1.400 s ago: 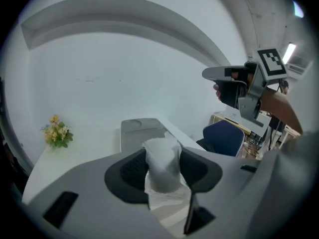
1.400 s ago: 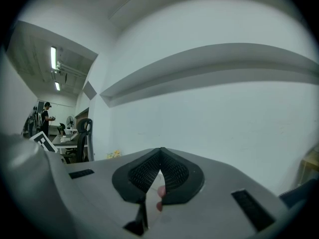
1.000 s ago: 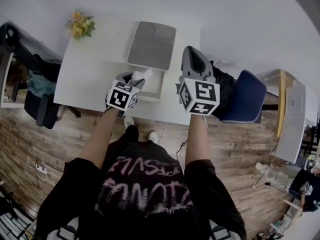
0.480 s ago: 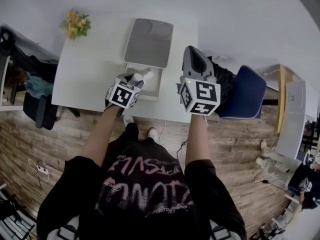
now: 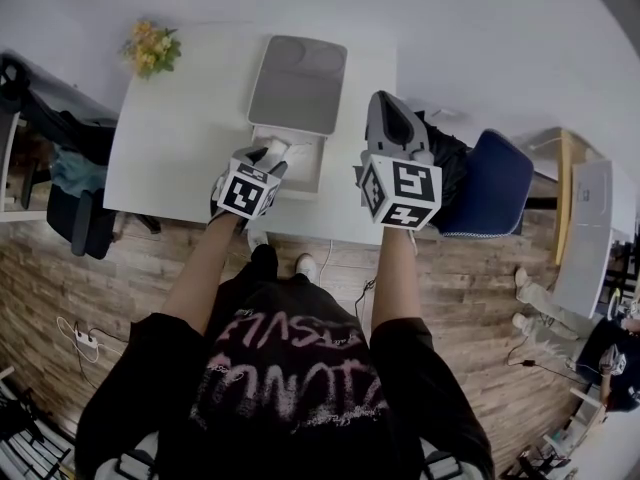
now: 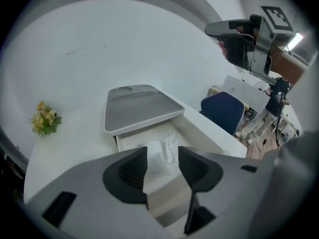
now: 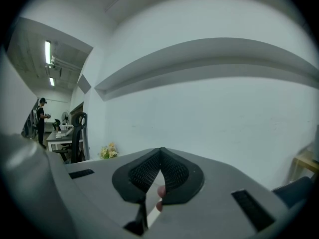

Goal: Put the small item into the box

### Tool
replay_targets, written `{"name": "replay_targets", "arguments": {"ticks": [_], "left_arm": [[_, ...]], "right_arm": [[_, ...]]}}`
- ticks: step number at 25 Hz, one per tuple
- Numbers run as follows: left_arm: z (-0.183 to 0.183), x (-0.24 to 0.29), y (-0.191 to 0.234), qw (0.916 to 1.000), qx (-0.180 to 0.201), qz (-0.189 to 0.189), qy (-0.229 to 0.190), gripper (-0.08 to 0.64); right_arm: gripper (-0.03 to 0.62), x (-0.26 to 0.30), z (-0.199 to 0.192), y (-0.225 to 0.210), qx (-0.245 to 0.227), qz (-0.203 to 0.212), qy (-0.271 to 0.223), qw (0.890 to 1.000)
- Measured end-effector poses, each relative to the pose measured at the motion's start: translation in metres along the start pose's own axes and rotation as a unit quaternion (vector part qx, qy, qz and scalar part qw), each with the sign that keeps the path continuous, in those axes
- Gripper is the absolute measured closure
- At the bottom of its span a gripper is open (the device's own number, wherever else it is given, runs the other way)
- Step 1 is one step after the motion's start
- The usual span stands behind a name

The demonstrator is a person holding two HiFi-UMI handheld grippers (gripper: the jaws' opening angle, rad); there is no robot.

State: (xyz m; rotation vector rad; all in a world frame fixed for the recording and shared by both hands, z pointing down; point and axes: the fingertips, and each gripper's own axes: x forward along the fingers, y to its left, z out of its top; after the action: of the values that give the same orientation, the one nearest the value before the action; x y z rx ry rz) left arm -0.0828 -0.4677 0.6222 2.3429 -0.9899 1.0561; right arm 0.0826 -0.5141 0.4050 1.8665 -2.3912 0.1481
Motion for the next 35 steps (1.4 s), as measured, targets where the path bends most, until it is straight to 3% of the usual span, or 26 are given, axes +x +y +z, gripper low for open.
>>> {"name": "replay_targets", "arguments": {"ticks": [8,18,27,35], "left_arm": [[0.009,-0.023,0.008,0.9988,-0.008,0.03,-0.037,0.396],[0.023,-0.063,0.028,0.9907,0.001,0.107,-0.085,0.558],[0.041,-0.103,0.04,0.9834,-0.015,0.128,-0.127,0.558],[0.073,-0.158,0.054,0.968,-0.023,0.155,-0.196,0.558]], "right_arm": [[0.581,-0.011,0.002,0.0,0.001,0.0,-0.004,1.0],[0.583,-0.025,0.011,0.01,0.001,0.011,-0.013,1.0],[0.583,-0.036,0.012,0.016,0.003,0.014,-0.013,1.0],[0.583,-0.043,0.015,0.022,0.0,0.016,-0.014,1.0]]}}
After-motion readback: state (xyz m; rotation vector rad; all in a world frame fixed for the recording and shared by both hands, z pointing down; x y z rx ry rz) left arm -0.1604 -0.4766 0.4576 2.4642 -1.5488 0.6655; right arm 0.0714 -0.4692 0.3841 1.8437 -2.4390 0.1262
